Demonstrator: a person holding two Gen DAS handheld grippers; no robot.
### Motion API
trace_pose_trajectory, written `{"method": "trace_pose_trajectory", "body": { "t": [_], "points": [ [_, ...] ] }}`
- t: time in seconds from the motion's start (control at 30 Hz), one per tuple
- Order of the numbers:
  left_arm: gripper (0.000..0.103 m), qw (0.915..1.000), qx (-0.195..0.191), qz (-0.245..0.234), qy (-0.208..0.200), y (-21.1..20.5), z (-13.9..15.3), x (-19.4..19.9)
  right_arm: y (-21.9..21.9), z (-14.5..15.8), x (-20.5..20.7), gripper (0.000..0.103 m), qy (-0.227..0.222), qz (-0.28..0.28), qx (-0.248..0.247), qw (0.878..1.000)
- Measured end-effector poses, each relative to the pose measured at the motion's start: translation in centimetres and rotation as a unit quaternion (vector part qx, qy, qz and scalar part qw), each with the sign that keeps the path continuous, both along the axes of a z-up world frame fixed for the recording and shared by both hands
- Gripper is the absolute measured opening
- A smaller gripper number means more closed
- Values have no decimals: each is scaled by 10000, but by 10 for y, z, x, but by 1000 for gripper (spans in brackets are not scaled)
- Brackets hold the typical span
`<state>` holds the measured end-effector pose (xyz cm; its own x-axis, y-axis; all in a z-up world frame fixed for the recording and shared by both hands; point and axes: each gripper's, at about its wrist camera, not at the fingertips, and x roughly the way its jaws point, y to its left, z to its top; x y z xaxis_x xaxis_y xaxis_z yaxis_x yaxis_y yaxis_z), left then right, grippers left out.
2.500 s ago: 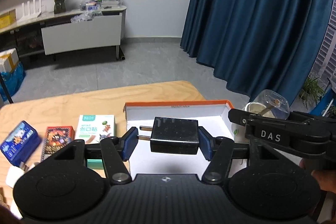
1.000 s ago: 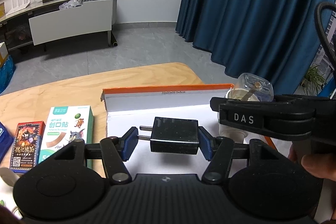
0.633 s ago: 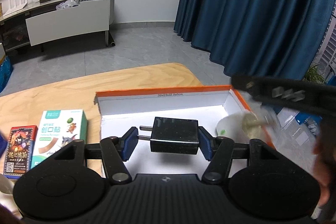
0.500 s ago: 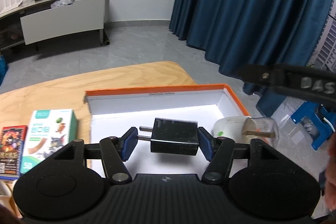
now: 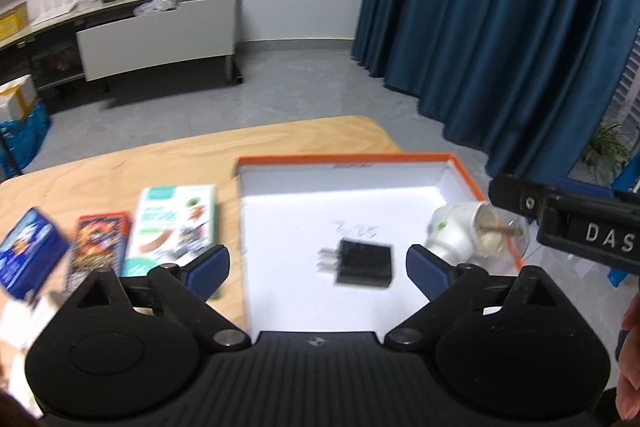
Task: Organize rigid objects
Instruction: 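Open both grippers to drop the charger and diffuser into the box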
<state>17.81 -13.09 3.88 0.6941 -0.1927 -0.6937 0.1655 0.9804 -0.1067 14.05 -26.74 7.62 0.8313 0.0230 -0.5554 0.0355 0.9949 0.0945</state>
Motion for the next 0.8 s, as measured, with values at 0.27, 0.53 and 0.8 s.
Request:
{"method": "trace_pose_trajectory", "body": {
  "t": [0.27,0.53,0.8],
  "points": [
    [99,9995,-50,320,-5,34,3,-25,30,-9,-20,87,258,249,22,9994],
    [99,9976,-66,693,-22,75,0,-56,69,-17,-33,87,414,711,-7,9966],
    [99,9939,-117,1098,21,111,-7,-76,101,-27,-40,87,568,1105,-41,9922]
  ]
}}
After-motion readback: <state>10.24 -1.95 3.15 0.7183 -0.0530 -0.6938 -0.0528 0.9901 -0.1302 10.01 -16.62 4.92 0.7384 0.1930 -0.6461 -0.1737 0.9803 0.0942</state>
